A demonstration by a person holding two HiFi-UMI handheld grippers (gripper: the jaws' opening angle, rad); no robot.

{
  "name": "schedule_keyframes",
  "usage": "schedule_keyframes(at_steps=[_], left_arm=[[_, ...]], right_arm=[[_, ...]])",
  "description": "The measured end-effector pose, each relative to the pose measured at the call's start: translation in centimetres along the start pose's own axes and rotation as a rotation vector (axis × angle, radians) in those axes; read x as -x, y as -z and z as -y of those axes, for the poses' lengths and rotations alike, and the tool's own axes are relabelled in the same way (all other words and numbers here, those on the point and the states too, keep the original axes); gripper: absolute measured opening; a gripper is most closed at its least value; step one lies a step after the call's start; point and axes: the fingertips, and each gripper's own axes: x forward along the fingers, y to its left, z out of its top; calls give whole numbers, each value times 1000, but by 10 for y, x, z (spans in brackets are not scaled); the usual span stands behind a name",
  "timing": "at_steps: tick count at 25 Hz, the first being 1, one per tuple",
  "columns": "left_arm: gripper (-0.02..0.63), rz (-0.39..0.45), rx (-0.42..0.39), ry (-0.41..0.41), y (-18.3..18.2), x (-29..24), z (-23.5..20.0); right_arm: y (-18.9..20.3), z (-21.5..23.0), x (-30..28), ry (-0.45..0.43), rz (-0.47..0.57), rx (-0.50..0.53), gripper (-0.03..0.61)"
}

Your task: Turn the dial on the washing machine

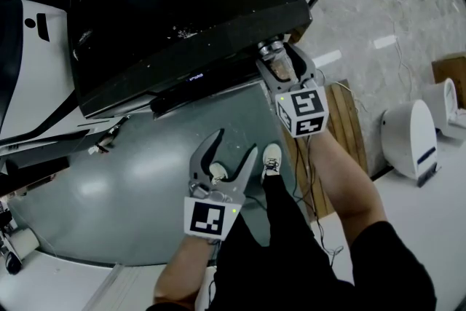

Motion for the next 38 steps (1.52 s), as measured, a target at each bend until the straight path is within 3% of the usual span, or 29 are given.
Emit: schedule_keyframes(at_steps=[8,16,24,31,38], left_arm=[[253,-4,-1,5,1,-2,1],[253,-7,7,5,3,-2,1],[253,-6,1,-1,3,-2,-4],[253,-5,-1,-1,0,-1,-4],[253,-5,-6,1,1,1,-4]], right_arm=[[-5,-2,0,31,-14,197,282],[-4,-2,-1,62,-20,259,279],[-1,0,-1,22,-7,42,273],[3,7,-1,-40,29,-296,273],[2,6,-1,-18,28,-228,273]])
